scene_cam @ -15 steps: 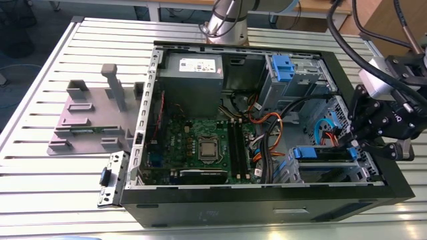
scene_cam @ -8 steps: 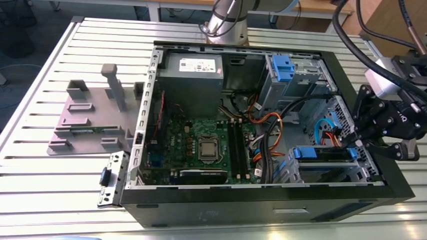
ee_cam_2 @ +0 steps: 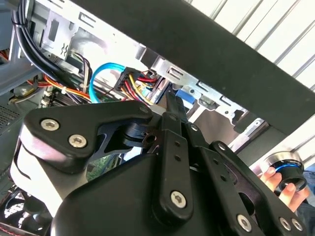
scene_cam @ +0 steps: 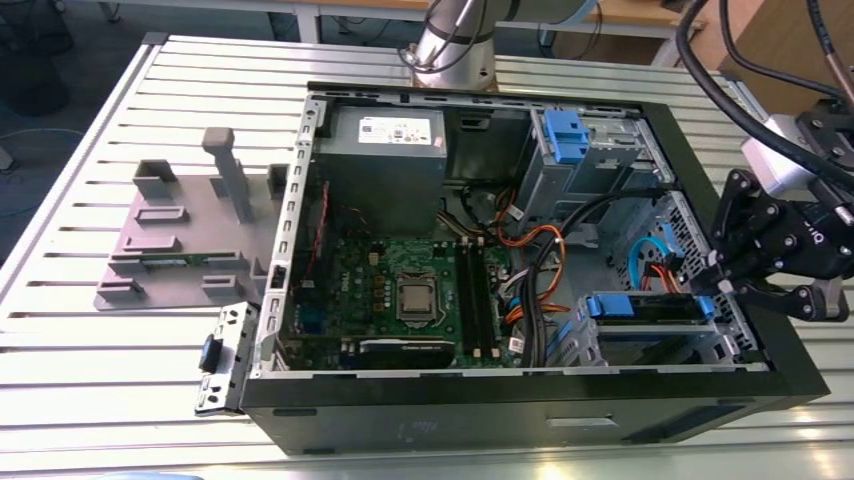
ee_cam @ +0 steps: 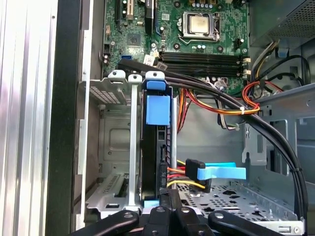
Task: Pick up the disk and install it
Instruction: 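Insert the first disk wire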
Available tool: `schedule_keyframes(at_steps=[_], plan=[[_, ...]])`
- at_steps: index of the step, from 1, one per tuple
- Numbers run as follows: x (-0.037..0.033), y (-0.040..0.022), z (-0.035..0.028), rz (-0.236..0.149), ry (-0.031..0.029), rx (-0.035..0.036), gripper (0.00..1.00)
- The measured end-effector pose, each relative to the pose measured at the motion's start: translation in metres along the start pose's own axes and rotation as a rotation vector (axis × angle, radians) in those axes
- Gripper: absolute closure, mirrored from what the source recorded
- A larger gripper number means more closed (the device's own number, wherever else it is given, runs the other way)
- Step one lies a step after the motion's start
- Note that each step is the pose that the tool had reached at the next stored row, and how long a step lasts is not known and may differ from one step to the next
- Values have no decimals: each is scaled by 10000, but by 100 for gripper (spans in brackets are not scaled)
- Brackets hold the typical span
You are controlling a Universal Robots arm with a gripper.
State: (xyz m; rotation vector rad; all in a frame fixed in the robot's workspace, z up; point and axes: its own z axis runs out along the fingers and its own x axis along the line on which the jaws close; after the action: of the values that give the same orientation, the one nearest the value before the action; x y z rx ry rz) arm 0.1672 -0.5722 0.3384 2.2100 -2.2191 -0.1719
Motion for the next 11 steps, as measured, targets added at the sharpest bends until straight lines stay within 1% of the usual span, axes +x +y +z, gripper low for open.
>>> schedule_keyframes(at_steps=[5, 11], plan=[[0, -44, -3, 1, 0, -15, 89], [-1, -75, -7, 2, 0, -19, 89]])
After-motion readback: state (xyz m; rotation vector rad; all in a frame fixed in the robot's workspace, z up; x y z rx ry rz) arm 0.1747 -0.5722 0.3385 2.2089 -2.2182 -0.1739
